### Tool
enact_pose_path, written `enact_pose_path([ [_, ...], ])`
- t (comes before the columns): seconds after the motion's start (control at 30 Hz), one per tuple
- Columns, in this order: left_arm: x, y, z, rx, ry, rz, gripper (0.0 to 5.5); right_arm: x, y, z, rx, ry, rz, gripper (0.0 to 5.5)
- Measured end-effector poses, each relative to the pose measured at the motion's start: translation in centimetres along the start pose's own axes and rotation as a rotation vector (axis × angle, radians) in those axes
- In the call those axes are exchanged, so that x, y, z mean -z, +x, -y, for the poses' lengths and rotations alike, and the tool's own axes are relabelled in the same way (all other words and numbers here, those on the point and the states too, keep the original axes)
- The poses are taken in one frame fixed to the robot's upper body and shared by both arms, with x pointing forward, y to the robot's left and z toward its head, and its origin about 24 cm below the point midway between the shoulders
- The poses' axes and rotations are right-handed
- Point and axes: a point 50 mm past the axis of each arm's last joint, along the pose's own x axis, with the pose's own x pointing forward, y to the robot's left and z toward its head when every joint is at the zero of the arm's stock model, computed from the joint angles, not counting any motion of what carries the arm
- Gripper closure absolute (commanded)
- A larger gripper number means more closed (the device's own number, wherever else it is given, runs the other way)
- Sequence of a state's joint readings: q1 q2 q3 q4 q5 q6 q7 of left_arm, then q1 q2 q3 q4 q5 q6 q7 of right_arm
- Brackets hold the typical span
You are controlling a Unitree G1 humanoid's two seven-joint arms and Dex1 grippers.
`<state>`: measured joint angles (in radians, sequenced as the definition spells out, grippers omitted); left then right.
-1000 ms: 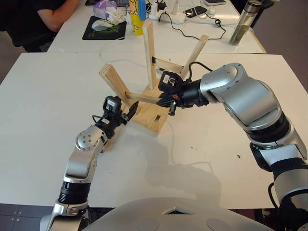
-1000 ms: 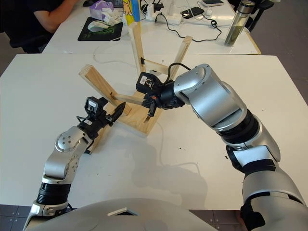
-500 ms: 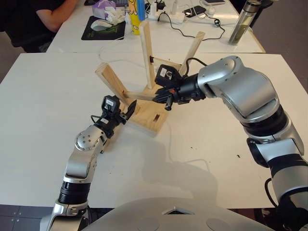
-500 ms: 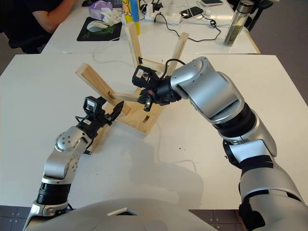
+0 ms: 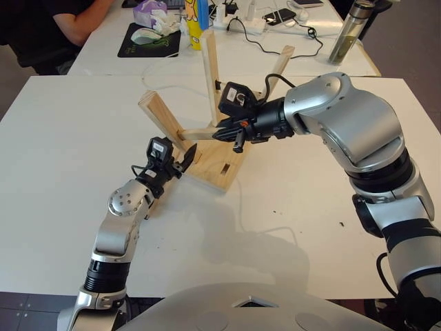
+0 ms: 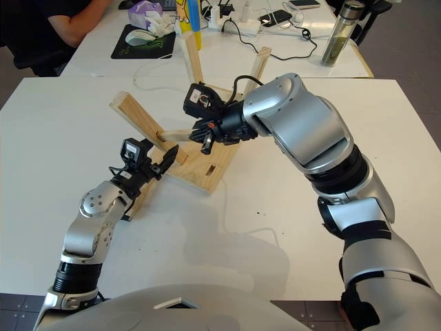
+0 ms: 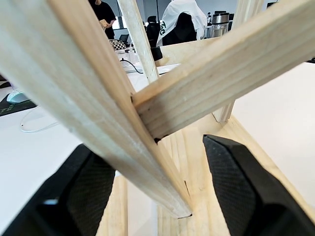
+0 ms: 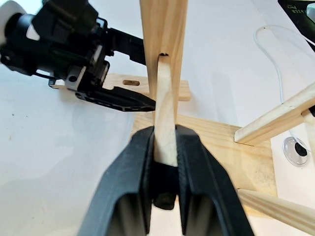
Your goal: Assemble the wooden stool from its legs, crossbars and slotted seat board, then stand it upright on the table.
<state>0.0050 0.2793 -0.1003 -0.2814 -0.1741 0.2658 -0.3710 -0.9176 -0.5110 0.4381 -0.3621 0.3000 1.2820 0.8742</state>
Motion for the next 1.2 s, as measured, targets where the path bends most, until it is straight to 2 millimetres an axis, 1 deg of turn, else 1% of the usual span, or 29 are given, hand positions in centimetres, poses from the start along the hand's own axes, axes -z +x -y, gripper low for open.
enact_pose_path([
  [0.13, -0.03, 0.08, 0.01, 0.009, 0.000, 0.001, 2.43, 0.70, 0.16, -0.06, 0.009, 0.026, 0.004, 5.07],
  [1.2, -0.03, 0.17, -0.03, 0.013, -0.009, 0.004, 2.43, 0.56, 0.14, 0.03, 0.002, -0.008, 0.005, 5.07],
])
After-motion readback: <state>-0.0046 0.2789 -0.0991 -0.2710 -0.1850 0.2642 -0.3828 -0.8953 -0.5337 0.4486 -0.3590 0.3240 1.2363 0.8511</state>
